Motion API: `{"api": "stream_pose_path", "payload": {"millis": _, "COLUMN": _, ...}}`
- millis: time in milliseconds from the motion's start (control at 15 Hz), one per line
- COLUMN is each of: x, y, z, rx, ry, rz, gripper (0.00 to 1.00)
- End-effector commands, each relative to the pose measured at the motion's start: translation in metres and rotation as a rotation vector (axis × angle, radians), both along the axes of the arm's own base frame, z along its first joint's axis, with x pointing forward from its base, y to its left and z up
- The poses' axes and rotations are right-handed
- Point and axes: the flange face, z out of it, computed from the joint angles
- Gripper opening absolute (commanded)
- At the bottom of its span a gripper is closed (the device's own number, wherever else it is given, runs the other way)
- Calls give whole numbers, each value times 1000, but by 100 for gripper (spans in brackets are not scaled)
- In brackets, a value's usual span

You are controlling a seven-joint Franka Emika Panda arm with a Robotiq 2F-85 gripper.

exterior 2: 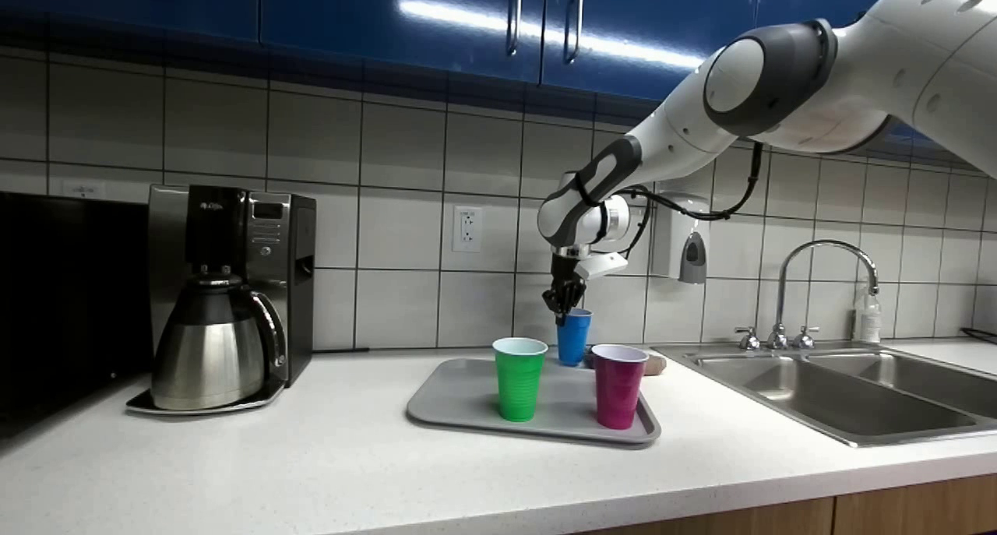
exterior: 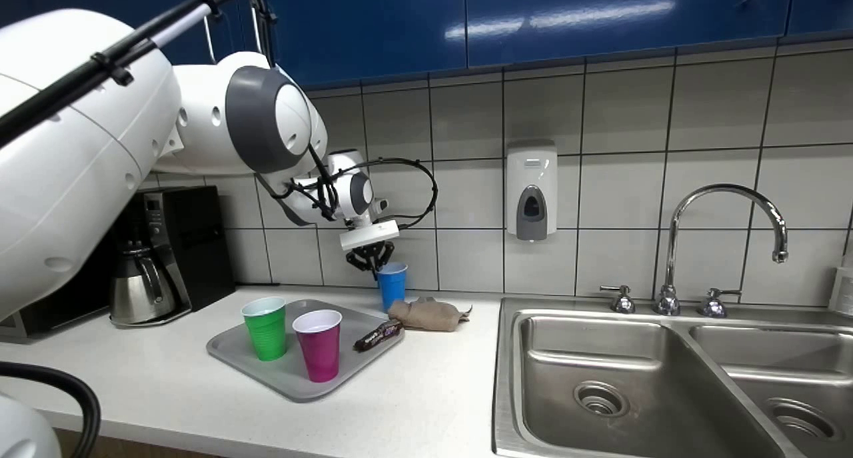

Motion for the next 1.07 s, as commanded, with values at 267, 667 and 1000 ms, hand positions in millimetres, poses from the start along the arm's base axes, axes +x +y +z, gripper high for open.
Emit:
{"api": "stream_pose_path", "payload": {"millis": 267, "x": -12, "y": -6, "z": 18, "rx": 23, "ry": 32, "rz": -4, "gripper": 1}}
{"api": "stream_pose_path", "payload": {"millis": 667, "x": -26, "y": -8, "z": 29, "rx": 42, "ry": 42, "rz": -9, "gripper": 1}}
{"api": "stream_pose_path", "payload": {"millis": 1000, "x": -43, "y": -5, "z": 35, "rx": 43, "ry": 53, "rz": -2, "gripper": 1}}
